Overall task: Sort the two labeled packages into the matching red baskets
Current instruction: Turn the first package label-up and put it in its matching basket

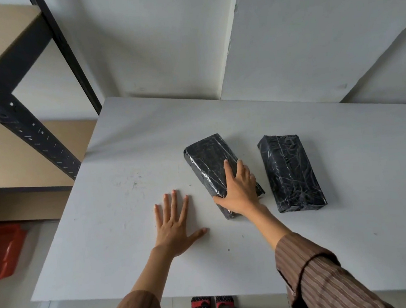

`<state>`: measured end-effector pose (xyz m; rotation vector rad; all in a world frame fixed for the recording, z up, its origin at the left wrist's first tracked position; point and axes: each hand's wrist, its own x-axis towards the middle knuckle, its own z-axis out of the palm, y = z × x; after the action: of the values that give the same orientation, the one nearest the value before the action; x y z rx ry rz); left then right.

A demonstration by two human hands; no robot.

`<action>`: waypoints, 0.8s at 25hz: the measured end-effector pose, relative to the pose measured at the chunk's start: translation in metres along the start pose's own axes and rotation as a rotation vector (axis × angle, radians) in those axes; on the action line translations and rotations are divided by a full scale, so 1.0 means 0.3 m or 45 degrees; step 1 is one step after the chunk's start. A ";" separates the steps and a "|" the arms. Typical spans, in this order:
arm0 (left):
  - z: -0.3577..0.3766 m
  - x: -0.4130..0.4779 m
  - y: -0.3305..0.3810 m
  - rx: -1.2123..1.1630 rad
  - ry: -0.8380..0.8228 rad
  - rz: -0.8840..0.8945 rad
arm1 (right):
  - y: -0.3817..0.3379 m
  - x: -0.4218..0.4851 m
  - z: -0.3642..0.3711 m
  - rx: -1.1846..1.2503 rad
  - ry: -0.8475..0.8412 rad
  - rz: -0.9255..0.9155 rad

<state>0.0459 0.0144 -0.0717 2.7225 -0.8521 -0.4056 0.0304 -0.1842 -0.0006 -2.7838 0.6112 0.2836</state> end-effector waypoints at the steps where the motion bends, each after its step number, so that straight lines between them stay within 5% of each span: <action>1: -0.004 0.002 0.001 -0.001 -0.006 -0.004 | 0.021 0.001 -0.016 0.020 -0.034 -0.052; 12: -0.059 0.002 0.047 0.050 -0.213 -0.083 | 0.212 0.019 -0.203 1.072 -0.389 -0.049; 20: -0.049 0.005 0.065 0.011 -0.214 -0.114 | 0.182 -0.001 -0.205 0.324 0.105 -0.141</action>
<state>0.0420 0.0003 -0.0518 2.7719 -0.7754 -0.6591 0.0145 -0.2505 0.0451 -2.5807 0.4728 0.0629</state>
